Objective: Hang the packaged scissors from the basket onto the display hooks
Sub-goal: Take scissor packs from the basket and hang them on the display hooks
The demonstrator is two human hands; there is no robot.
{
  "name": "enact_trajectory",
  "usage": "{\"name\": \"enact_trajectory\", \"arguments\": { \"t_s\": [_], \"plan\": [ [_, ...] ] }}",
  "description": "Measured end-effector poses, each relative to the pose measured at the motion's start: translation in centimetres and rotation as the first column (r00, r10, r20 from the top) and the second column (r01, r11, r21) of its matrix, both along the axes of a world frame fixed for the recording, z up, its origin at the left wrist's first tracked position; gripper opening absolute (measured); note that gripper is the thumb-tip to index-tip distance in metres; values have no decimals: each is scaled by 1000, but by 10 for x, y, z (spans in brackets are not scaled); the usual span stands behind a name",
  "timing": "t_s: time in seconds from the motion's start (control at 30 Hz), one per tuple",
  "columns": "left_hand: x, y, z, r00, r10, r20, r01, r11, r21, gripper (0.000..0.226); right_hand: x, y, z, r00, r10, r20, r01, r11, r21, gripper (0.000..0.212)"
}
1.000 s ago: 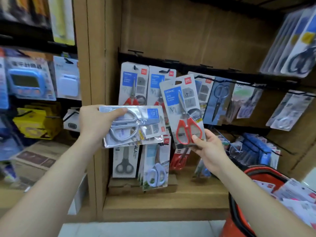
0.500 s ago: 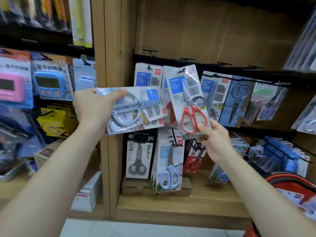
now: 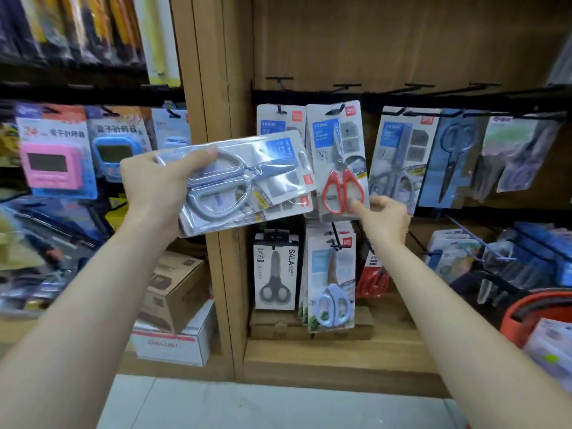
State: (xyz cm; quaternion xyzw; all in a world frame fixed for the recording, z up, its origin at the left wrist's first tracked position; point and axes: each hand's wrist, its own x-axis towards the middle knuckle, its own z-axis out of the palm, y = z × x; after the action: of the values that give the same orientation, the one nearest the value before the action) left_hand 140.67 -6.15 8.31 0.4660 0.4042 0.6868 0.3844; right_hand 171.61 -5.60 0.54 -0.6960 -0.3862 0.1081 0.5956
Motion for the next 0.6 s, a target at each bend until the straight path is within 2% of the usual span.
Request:
{"name": "enact_trajectory", "arguments": {
  "t_s": [0.03, 0.1, 0.17, 0.2, 0.23, 0.27, 0.3, 0.37, 0.4, 0.43, 0.5, 0.6],
  "plan": [
    [0, -1, -1, 999, -24, 28, 23, 1000, 2, 48, 0, -3, -1, 998, -7, 60, 9, 1000, -23, 51],
    [5, -4, -4, 995, -66, 80, 67, 998, -8, 49, 0, -9, -1, 995, -21, 94, 17, 999, 49, 35],
    [16, -5, -8, 982, -112, 151, 118, 993, -27, 48, -3, -20, 7, 995, 85, -49, -77, 987, 144, 8],
    [24, -5, -11, 972, -133, 195, 142, 989, -36, 45, -7, -26, 13, 950, 237, -203, -202, 963, 179, 9],
    [33, -4, -14, 958, -148, 244, 164, 985, -45, 43, -11, -34, 18, 832, 407, -377, -347, 912, 220, 13],
    [43, -4, -18, 945, -158, 287, 181, 982, -55, 42, -16, -45, 24, 673, 535, -511, -459, 843, 279, 17],
    [55, -4, -23, 933, -159, 322, 190, 980, -67, 43, -21, -56, 30, 538, 602, -590, -529, 786, 320, 22],
    [79, -5, -33, 924, -145, 353, 193, 975, -106, 36, -27, -67, 31, 379, 650, -659, -569, 725, 388, 32],
    [92, -7, -40, 933, -128, 338, 182, 974, -133, 31, -28, -68, 29, 346, 652, -675, -565, 719, 404, 38],
    [105, -9, -47, 946, -107, 307, 162, 974, -157, 26, -30, -71, 28, 337, 643, -688, -557, 725, 405, 43],
    [129, -17, -60, 959, -103, 263, 156, 970, -188, 21, -28, -70, 26, 389, 613, -688, -527, 760, 379, 44],
    [154, -28, -70, 971, -218, 98, 236, 935, -265, 25, -10, -65, 18, 498, 552, -668, -441, 825, 353, 35]
  ]
}}
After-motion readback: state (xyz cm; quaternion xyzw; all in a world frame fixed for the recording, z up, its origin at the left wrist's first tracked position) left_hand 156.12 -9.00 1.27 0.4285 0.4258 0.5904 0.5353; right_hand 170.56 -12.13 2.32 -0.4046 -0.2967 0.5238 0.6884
